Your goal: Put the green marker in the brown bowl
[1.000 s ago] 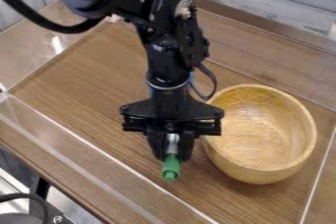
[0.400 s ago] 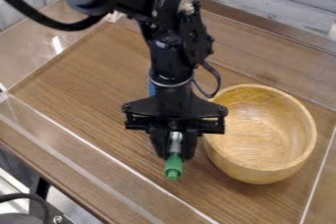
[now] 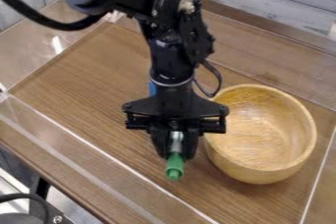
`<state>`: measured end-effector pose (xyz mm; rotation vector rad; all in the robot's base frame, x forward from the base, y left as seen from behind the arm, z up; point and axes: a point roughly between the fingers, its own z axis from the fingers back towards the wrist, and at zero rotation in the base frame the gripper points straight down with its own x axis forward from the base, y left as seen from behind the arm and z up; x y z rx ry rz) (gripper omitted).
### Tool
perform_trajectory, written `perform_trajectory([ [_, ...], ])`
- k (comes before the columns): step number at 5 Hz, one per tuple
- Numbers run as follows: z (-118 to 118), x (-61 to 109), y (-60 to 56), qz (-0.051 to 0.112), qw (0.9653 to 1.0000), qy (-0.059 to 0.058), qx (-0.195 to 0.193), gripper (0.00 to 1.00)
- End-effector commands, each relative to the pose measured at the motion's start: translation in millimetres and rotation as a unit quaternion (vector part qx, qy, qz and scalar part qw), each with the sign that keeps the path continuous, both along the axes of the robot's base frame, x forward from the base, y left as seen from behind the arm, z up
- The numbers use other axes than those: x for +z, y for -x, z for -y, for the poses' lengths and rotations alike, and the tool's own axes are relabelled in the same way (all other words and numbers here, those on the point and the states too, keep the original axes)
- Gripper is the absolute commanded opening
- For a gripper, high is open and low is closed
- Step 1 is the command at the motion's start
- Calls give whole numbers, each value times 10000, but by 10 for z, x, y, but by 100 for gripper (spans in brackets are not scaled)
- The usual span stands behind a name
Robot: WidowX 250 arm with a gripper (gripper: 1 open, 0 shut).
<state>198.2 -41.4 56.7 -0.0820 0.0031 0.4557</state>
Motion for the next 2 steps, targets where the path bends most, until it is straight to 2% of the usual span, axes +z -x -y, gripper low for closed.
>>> perform_trajectory([
  [1, 38, 161, -117, 347, 9994, 56, -23, 0],
  [2, 44, 176, -113, 361, 9993, 64, -25, 0],
])
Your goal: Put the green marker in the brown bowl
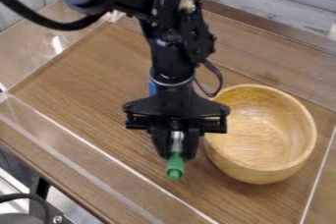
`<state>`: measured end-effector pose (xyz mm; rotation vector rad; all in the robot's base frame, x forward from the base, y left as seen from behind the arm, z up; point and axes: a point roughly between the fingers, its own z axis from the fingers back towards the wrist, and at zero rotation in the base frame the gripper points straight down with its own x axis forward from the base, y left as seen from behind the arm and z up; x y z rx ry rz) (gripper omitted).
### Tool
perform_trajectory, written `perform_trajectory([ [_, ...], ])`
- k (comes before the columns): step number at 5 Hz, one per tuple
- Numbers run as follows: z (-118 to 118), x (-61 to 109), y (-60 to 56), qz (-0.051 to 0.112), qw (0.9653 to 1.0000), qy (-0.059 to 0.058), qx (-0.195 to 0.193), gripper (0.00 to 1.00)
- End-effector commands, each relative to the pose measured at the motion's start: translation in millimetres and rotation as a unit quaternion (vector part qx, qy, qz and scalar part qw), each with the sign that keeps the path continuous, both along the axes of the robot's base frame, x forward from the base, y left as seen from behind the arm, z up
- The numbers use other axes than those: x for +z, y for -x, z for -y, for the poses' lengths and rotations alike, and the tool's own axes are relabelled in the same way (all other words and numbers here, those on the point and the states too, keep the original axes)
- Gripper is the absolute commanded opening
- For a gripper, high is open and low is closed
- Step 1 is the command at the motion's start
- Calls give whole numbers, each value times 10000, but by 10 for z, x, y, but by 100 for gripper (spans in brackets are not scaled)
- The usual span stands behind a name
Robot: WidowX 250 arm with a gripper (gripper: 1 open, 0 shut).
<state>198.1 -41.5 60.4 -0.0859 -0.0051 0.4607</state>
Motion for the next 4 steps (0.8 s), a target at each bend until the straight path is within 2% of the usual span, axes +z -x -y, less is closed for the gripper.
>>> perform_trajectory([
  [1, 48, 148, -111, 330, 9994, 60, -53, 0],
  [4, 117, 299, -214, 605, 9978, 88, -249, 0],
])
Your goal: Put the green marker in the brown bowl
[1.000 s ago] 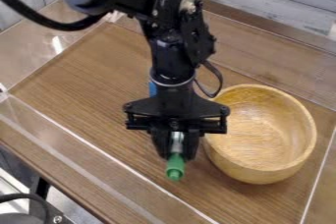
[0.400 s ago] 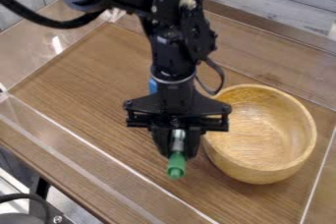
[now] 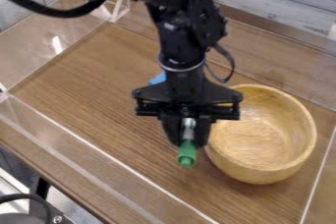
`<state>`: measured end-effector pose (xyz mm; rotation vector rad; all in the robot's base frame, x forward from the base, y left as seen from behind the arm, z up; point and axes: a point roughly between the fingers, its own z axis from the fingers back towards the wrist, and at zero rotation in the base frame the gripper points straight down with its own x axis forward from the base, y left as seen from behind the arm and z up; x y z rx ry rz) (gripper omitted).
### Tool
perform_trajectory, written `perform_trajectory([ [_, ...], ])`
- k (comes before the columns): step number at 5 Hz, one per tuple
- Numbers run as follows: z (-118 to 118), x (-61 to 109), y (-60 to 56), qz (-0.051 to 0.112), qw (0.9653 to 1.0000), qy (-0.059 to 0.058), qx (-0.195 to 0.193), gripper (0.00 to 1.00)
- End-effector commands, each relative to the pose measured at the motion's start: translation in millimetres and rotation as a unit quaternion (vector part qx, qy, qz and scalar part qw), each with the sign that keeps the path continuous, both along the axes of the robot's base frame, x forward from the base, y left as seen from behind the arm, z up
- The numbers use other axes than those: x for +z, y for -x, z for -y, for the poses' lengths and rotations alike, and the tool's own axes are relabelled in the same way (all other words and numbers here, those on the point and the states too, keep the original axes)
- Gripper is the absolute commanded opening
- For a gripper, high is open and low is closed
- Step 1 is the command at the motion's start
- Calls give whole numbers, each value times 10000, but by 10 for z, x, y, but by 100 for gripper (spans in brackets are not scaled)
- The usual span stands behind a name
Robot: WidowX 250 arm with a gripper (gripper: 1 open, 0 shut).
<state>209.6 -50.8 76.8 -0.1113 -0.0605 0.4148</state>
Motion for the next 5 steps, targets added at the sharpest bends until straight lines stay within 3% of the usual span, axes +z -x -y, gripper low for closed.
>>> perform_trajectory([
  [1, 40, 183, -121, 390, 9992, 17, -101, 0],
  [2, 52, 229, -134, 473, 9987, -6, -185, 0],
  [5, 230, 520, -206, 1013, 9928, -78, -629, 0],
])
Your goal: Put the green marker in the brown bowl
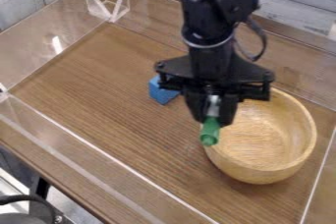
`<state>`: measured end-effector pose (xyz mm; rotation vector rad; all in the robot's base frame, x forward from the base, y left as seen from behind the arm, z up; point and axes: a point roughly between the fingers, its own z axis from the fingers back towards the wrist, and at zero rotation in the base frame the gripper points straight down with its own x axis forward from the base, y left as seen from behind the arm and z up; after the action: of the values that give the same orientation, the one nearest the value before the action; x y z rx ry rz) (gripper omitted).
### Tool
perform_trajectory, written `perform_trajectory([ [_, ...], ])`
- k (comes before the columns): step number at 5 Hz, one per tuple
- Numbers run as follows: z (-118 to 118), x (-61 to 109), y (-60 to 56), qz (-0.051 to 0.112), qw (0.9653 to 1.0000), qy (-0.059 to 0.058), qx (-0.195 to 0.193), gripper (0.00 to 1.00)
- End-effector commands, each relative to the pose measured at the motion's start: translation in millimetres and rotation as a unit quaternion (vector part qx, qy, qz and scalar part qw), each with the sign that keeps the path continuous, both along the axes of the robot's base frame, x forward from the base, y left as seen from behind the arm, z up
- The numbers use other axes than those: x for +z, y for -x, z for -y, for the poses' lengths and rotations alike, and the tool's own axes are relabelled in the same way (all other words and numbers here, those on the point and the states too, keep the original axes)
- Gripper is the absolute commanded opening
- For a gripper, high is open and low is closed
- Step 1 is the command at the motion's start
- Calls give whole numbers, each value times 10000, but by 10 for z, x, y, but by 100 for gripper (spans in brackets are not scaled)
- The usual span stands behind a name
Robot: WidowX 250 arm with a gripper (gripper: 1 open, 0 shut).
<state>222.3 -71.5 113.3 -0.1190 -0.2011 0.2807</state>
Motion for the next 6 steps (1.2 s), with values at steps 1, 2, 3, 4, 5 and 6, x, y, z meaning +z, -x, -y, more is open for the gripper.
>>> perform_trajectory([
  [1, 116, 213, -112, 439, 9989, 55, -139, 0],
  [2, 212, 229, -145, 592, 9980, 22, -225, 0],
  [3, 301, 225, -174, 687, 9972, -27, -290, 0],
  [4, 396, 195, -219, 759, 9964, -106, -372, 0],
  [5, 451, 154, -265, 818, 9957, -180, -396, 0],
  [6, 502, 111, -322, 863, 9949, -288, -438, 0],
])
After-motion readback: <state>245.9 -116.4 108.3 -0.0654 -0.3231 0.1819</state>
